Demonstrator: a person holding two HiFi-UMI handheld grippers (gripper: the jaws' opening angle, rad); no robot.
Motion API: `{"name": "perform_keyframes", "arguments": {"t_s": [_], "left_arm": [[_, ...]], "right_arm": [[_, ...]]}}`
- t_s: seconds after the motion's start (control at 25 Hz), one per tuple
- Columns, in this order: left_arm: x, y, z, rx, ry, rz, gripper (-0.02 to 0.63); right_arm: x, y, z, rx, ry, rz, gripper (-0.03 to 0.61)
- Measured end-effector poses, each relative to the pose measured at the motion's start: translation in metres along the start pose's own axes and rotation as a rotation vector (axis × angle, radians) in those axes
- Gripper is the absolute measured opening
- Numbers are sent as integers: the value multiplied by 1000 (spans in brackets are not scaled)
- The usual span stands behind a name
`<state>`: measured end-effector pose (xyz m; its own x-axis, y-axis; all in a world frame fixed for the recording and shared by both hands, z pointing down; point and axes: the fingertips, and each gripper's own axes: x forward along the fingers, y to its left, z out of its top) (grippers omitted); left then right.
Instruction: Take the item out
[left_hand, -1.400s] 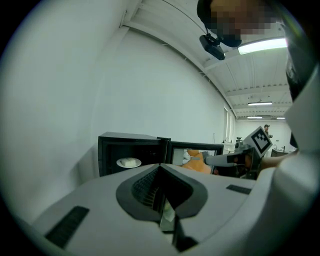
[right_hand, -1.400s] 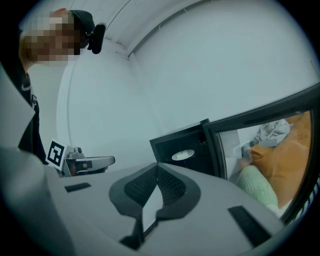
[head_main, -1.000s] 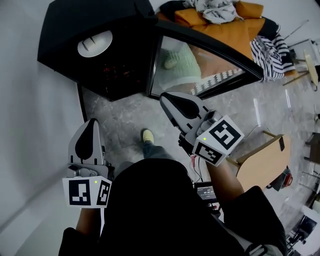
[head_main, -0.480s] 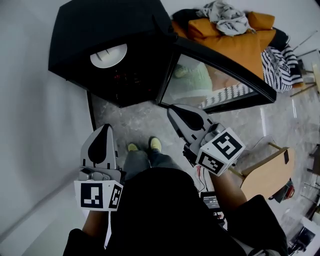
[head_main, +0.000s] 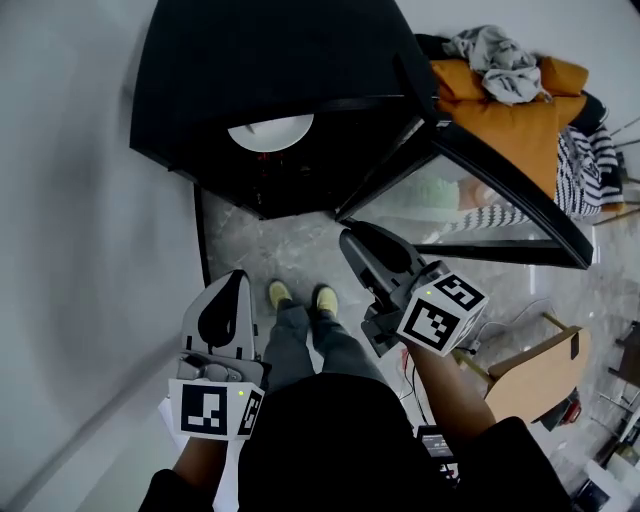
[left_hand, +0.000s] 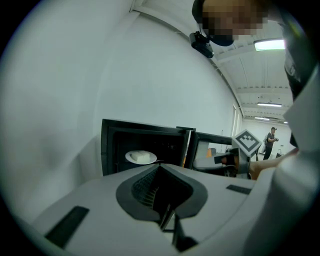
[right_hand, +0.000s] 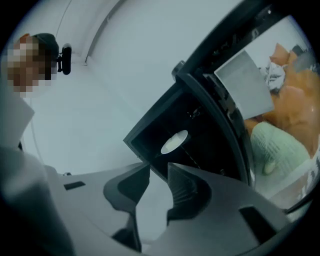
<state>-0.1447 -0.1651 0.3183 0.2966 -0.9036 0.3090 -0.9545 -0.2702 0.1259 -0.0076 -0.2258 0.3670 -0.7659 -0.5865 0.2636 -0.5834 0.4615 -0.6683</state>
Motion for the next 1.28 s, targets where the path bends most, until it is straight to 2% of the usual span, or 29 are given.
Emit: {"name": "perform_keyframes", "arguments": {"t_s": [0.32,0.52,0.8,0.96,1.28], "left_arm": [[18,33,-34,-42,31,18,8],[22,45,-65,-85,61,8,8],[36,56,-99,-106,91,-13,8],[38,57,-105,-171,127,-6,8],[40,51,-109,-160,150,-44,8]], "right_arm": [[89,-12,-2,194,5,71,156],[138,-25,6,322,-16,103,161],[186,-50,10,426,-41,97,161],[203,-57,13,492,-53,115,161],[218,-60,17,556,-58,102,160]]}}
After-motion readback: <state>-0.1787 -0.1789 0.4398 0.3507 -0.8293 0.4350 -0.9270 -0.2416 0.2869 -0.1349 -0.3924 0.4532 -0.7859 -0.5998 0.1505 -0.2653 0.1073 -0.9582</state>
